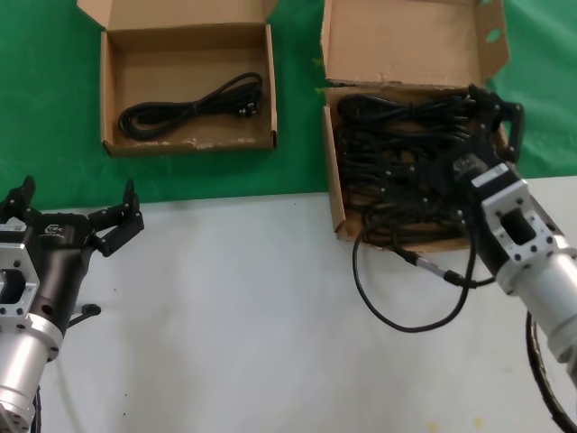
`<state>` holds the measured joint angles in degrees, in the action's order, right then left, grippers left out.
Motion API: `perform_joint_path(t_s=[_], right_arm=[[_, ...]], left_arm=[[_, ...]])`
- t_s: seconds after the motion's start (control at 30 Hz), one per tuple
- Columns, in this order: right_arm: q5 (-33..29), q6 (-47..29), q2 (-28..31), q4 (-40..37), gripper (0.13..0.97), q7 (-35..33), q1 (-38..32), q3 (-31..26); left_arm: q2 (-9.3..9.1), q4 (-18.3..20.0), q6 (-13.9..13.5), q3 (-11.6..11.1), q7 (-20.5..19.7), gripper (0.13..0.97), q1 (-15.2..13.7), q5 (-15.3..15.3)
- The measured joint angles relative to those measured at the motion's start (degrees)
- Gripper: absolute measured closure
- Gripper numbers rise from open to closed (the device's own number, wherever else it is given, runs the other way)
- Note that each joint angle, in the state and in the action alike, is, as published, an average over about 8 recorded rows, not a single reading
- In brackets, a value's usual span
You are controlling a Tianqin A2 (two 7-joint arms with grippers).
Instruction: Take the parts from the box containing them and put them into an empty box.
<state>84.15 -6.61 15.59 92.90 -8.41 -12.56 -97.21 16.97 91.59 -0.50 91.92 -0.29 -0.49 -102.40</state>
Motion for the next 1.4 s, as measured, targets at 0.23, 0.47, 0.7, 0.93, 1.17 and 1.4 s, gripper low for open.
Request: perform_joint_path(t_s=[0.23, 0.47, 0.7, 0.93, 1.17, 1.4], right_arm=[[4.08, 1.42, 0.34, -0.26, 0.129, 1.81, 2.70, 1.19], [8.12, 2.83, 0.69, -0.52, 0.129, 3.60, 5.37, 2.37], [12.19, 4.25, 1.03, -0.78, 0.129, 5.40, 8.09, 3.56], [16.08, 5.60, 1.36, -1.04, 0.129, 7.12, 10.63, 4.69], [17.49, 6.09, 1.47, -1.13, 0.129, 7.75, 11.57, 5.10], [17.53, 6.10, 1.48, -1.13, 0.129, 7.77, 11.59, 5.12]], left_arm=[[0.05, 0.02, 0.11, -0.05, 0.06, 0.183, 0.10, -0.16], [0.09, 0.04, 0.21, -0.10, 0.12, 0.156, 0.21, -0.31], [0.14, 0.06, 0.32, -0.16, 0.18, 0.132, 0.32, -0.47], [0.19, 0.07, 0.42, -0.21, 0.24, 0.132, 0.41, -0.62], [0.20, 0.08, 0.46, -0.23, 0.27, 0.132, 0.45, -0.67], [0.20, 0.08, 0.46, -0.23, 0.27, 0.132, 0.45, -0.68]])
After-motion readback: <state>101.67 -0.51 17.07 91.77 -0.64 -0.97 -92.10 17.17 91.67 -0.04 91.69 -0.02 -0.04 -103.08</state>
